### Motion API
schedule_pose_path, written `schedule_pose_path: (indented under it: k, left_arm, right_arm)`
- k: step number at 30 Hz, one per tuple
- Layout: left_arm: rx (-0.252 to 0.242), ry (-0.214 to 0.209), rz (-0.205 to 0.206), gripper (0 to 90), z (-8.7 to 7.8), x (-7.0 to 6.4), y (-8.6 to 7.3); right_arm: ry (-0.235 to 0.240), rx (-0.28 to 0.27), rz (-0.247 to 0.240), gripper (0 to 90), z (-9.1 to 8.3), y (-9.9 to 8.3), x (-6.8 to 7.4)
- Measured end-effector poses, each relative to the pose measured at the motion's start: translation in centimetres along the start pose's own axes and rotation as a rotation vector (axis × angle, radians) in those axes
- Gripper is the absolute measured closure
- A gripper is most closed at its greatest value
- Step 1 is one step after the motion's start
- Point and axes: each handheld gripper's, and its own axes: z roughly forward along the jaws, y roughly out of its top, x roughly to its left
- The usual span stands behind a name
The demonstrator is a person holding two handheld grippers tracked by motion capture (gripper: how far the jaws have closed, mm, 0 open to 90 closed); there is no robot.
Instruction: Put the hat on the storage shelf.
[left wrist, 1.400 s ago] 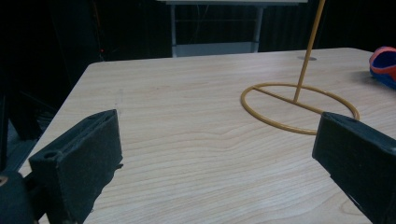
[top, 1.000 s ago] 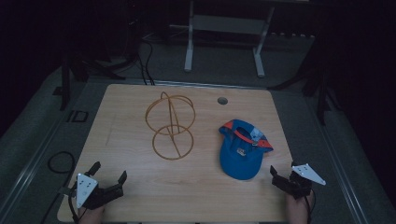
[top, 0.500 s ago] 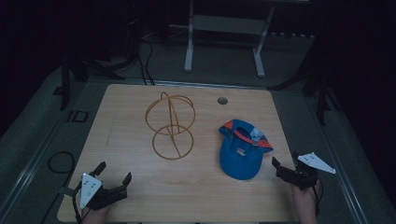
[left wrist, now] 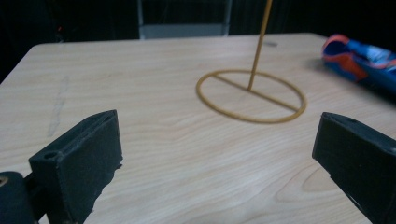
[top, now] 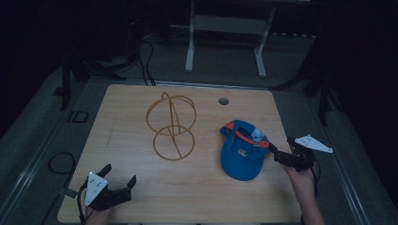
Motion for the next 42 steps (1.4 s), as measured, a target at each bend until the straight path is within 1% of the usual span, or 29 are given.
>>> schedule_pose_path:
  k: [1,3,4,5,6,7,10,11,13,14,16,17,19,21,22,23,25,26,27,28,29,31,32,33,34,40,41,42]
  left_arm:
    - [0.000,0.000,0.000,1.8,0.0,0.0,0.0]
    - [-0.005,0.007,0.004,1.8,-0.2,0.0,0.1]
    - [-0.015,-0.002,0.001,1.8,-0.4,0.1,0.3]
    - [-0.015,-0.002,0.001,1.8,-0.4,0.1,0.3]
    - [-0.019,-0.018,-0.014,1.8,-0.6,0.1,0.3]
    - [-0.022,-0.029,-0.014,1.8,-0.6,0.1,0.3]
    - [-0.022,-0.039,-0.010,1.8,-0.7,0.1,0.3]
    - [-0.022,-0.039,-0.010,1.8,-0.7,0.1,0.3]
    - [-0.023,-0.040,-0.005,1.8,-0.7,0.1,0.4]
    - [-0.028,-0.037,-0.003,1.8,-0.7,0.0,0.4]
    - [-0.028,-0.039,-0.001,1.8,-0.8,0.0,0.4]
    - [-0.028,-0.037,0.000,1.8,-0.8,0.0,0.4]
    - [-0.030,-0.037,-0.003,1.8,-0.8,0.0,0.4]
    - [-0.028,-0.034,-0.003,1.8,-0.8,0.1,0.3]
    - [-0.026,-0.042,-0.008,1.8,-0.8,0.1,0.3]
    - [-0.020,-0.037,-0.007,1.8,-0.7,0.1,0.2]
    - [-0.019,-0.043,-0.009,1.9,-0.7,0.1,0.2]
    - [-0.022,-0.040,-0.010,3.6,-0.7,0.1,0.2]
    - [-0.026,-0.038,-0.014,4.0,-0.7,0.1,0.2]
    - [-0.028,-0.044,-0.016,4.0,-0.8,0.1,0.3]
    - [-0.033,-0.041,-0.014,4.0,-0.8,0.1,0.3]
    - [-0.035,-0.043,-0.015,4.0,-0.9,0.1,0.3]
    - [-0.034,-0.040,-0.015,4.0,-0.9,0.1,0.3]
    - [-0.033,-0.041,-0.015,4.0,-0.9,0.1,0.3]
    - [-0.028,-0.042,-0.015,4.0,-0.8,0.1,0.3]
    - [-0.027,-0.038,-0.014,4.0,-0.8,0.1,0.2]
    - [-0.026,-0.038,-0.017,4.0,-0.9,0.2,0.2]
    - [-0.026,-0.038,-0.017,4.0,-0.9,0.2,0.2]
  right_arm:
    - [0.000,0.000,0.000,16.5,0.0,0.0,0.0]
    - [0.008,0.005,-0.001,16.9,0.8,0.3,0.0]
    - [0.014,0.007,-0.008,18.5,1.5,0.6,0.0]
    - [0.019,0.005,-0.012,18.6,1.9,0.7,0.0]
    - [0.013,0.006,-0.021,18.6,2.3,0.8,0.0]
    - [0.022,0.014,-0.023,19.3,2.8,0.9,0.0]
    - [0.035,0.035,-0.026,21.8,4.1,1.2,-0.1]
    - [0.041,0.044,-0.026,22.2,4.7,1.3,-0.2]
    - [0.042,0.050,-0.029,23.4,5.0,1.4,-0.2]
    - [0.048,0.069,-0.043,26.1,6.0,1.4,-0.2]
    - [0.051,0.074,-0.048,27.6,6.3,1.4,-0.3]
    - [0.045,0.087,-0.060,31.7,7.2,1.2,-0.2]
    - [0.043,0.098,-0.065,32.5,7.5,1.1,-0.2]
    - [0.032,0.123,-0.082,36.1,8.4,1.0,-0.3]
    - [0.029,0.130,-0.086,37.4,8.6,0.9,-0.3]
    - [0.021,0.147,-0.087,38.4,9.4,0.9,-0.5]
    - [0.020,0.153,-0.081,38.9,9.7,0.8,-0.6]
    - [0.025,0.156,-0.075,39.4,9.9,0.8,-0.7]
    - [0.018,0.168,-0.068,40.0,10.5,0.7,-1.1]
    - [0.018,0.168,-0.068,40.0,10.5,0.7,-1.1]
    - [0.009,0.185,-0.064,40.2,11.0,0.6,-1.3]
    - [0.010,0.191,-0.057,40.3,11.2,0.6,-1.4]
    - [0.000,0.207,-0.053,40.4,11.7,0.4,-1.7]
    - [0.000,0.207,-0.053,40.4,11.7,0.4,-1.7]
    - [0.003,0.228,-0.043,40.3,12.1,0.2,-1.8]
    - [-0.001,0.266,-0.045,39.4,12.8,-0.4,-1.9]
    - [-0.012,0.292,-0.052,39.4,13.1,-0.8,-1.8]
    - [-0.012,0.292,-0.052,39.4,13.1,-0.8,-1.8]
